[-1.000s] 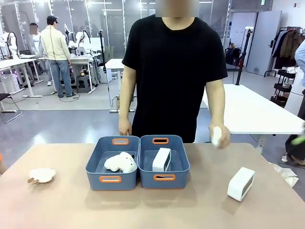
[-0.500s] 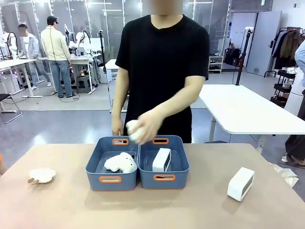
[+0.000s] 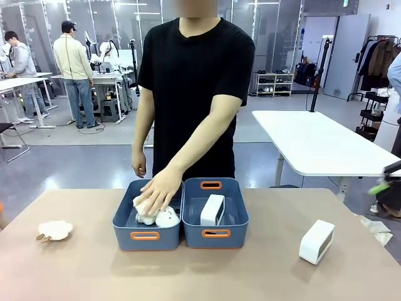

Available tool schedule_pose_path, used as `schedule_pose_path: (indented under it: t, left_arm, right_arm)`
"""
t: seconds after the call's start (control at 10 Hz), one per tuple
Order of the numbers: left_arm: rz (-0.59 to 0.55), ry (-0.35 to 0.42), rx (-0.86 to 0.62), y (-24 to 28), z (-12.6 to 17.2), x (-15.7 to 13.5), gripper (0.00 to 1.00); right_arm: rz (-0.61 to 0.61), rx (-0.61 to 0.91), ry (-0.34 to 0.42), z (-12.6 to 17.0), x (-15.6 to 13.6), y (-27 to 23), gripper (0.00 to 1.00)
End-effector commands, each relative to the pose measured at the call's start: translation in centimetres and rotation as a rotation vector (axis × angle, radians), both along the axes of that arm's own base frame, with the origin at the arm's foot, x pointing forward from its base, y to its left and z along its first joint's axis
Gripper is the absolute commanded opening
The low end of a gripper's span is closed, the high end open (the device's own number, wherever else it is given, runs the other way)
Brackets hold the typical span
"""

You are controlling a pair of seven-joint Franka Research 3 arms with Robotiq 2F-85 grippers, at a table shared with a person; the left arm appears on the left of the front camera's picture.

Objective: Sort the digital clocks into the basket.
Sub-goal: Pick up the Digital clock from the table and place it into the empty Plastic storage basket.

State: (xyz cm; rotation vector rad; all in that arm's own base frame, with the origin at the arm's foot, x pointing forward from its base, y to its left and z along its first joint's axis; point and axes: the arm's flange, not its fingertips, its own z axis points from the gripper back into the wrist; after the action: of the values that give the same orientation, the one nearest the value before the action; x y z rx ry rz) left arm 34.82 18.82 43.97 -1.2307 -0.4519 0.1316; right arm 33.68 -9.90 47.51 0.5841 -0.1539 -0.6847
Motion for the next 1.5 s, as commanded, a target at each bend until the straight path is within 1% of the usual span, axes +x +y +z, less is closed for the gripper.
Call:
schedule_pose_path:
  t: [0.0, 0.1, 0.2, 0.3, 0.4, 0.5, 0.6, 0.7, 0.8, 0.9, 1.0, 1.1, 1.2, 1.3, 1.4]
  left_arm:
    - [-0.014, -0.005, -0.001, 0.1, 0.2, -0.4, 1.00]
    - [-0.014, -0.005, -0.001, 0.1, 0.2, -0.4, 1.00]
    - [-0.014, -0.005, -0.001, 0.1, 0.2, -0.4, 1.00]
    - [-0.014, -0.005, -0.001, 0.1, 0.2, -0.4, 1.00]
    - [-0.014, -0.005, -0.001, 0.1, 0.2, -0.4, 1.00]
    - [-0.014, -0.005, -0.001, 0.1, 0.2, -0.4, 1.00]
    - [-0.014, -0.005, -0.001, 0.1, 0.2, -0.4, 1.00]
    - [-0.014, -0.005, -0.001, 0.1, 0.2, -0.4, 1.00]
    - [-0.014, -0.005, -0.001, 0.1, 0.2, -0.4, 1.00]
    - [-0.014, -0.005, -0.001, 0.1, 0.2, -0.4, 1.00]
    - [-0.014, -0.005, -0.001, 0.1, 0.2, -0.4, 1.00]
    - [-0.014, -0.005, -0.001, 0.1, 0.2, -0.4, 1.00]
    - [-0.014, -0.005, -0.001, 0.1, 0.2, -0.4, 1.00]
    - [-0.014, -0.005, -0.001, 0.1, 0.2, -0.4, 1.00]
    - [-0.014, -0.005, -0.001, 0.1, 0.2, -0.4, 1.00]
  right_arm:
    - [-0.072, -0.123, 0.149, -3.0, 3.0, 4.4, 1.00]
    - [-0.097, -0.186, 0.145, -4.4, 4.0, 6.4, 1.00]
    - [-0.142, -0.265, 0.138, -5.7, 5.9, 7.3, 1.00]
    - [-0.151, -0.244, 0.177, -6.5, 5.0, 8.8, 1.00]
    - [-0.156, -0.285, 0.185, -7.9, 6.0, 9.8, 1.00]
    - [-0.167, -0.301, 0.178, -9.3, 7.1, 10.6, 1.00]
    - [-0.169, -0.289, 0.171, -10.4, 6.9, 11.6, 1.00]
    - [-0.182, -0.321, 0.127, -11.7, 8.0, 12.1, 1.00]
    - [-0.187, -0.344, 0.124, -12.6, 7.8, 13.0, 1.00]
    - [-0.184, -0.341, 0.107, -13.4, 8.5, 13.6, 1.00]
    - [-0.170, -0.392, 0.124, -14.3, 8.7, 14.1, 1.00]
    - [-0.151, -0.418, 0.153, -14.9, 8.3, 14.8, 1.00]
    - [-0.137, -0.426, 0.145, -15.4, 9.1, 14.8, 1.00]
    - [-0.102, -0.448, 0.157, -15.7, 8.6, 15.0, 0.67]
    - [-0.106, -0.456, 0.154, -16.0, 9.0, 14.9, 0.47]
